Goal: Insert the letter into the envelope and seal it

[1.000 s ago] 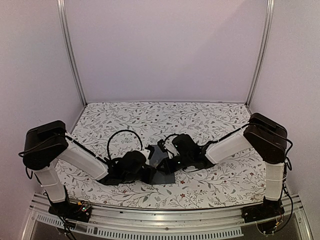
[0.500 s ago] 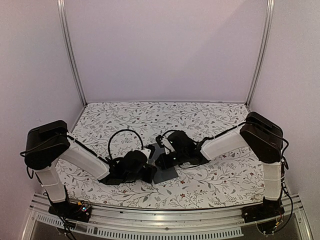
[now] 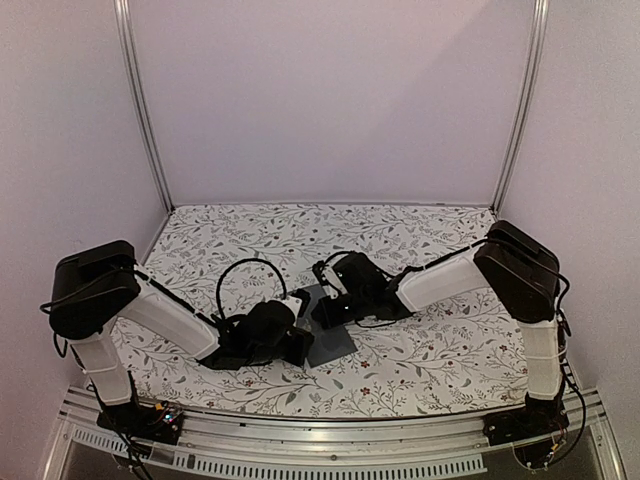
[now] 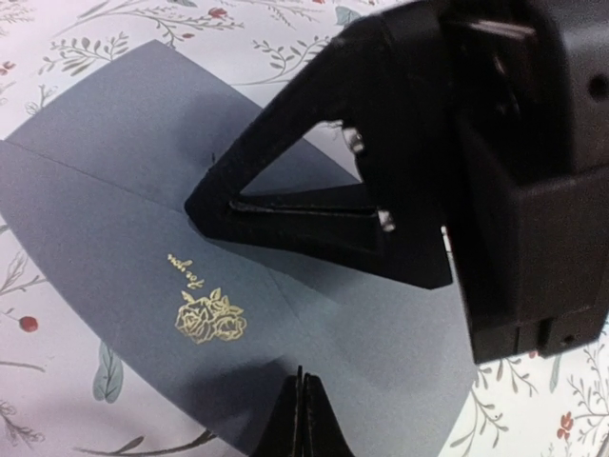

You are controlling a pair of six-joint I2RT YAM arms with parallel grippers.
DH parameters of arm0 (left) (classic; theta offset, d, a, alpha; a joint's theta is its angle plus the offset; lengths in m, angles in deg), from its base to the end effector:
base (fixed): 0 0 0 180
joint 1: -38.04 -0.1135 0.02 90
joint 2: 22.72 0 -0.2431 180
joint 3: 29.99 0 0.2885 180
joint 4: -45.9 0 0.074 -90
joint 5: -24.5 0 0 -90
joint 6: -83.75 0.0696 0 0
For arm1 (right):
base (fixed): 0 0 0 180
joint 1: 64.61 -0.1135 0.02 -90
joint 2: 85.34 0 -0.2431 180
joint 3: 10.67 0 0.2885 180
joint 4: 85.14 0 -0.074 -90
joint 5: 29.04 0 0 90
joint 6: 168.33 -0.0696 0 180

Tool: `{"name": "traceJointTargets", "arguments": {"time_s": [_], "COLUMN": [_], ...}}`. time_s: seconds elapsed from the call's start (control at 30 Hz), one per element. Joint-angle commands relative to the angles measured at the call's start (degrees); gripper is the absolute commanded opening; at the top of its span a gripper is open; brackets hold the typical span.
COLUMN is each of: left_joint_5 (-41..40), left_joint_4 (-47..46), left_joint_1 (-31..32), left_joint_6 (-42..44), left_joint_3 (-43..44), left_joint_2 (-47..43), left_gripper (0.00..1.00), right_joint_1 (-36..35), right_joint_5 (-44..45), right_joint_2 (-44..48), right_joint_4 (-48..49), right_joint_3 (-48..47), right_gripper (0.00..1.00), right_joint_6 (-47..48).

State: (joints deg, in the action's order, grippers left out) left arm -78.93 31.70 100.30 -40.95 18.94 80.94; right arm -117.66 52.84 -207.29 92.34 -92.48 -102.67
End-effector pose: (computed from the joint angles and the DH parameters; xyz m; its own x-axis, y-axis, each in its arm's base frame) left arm 0.1780 -0.3038 0.0221 -0.6920 0.1262 -0.7108 0.4680 0.8281 -0.3086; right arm 0.2772 0.3849 0.0370 -0.7229 -0.2824 -0.6306 -0.6098 0.6898 0.3903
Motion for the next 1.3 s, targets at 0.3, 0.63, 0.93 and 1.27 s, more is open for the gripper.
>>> {"name": "traceJointTargets", "arguments": {"time_s": [0.3,0.63,0.93,1.27], "left_joint_5": [-0.2,-4.3,1.5,5.7], "left_joint_4": [5.2,11.6,7.6,3.5], "left_joint_1": [0.9,-1.0,-6.8,-10.0], "left_joint_6": [0.3,2.7,6.2,7.6], "left_joint_3": [-1.3,-1.9,1.2,9.7], "left_joint_2": [0.6,-8.6,-7.2,4.6], "left_gripper": [0.0,0.0,0.0,0.0], "right_joint_1": [1.1,-0.4,-2.2,-2.4], "right_joint_5": [3.6,2.1,3.2,3.6], "right_joint_2": [-4.5,-1.2,-0.7,-0.2], "right_joint_4": [-4.6,0.1,0.9,0.9], "right_joint_3": [0.3,7.9,9.5,10.5], "right_gripper": [0.0,0.0,0.0,0.0], "right_joint_6": [1.2,-1.7,-3.1,-3.6]}}
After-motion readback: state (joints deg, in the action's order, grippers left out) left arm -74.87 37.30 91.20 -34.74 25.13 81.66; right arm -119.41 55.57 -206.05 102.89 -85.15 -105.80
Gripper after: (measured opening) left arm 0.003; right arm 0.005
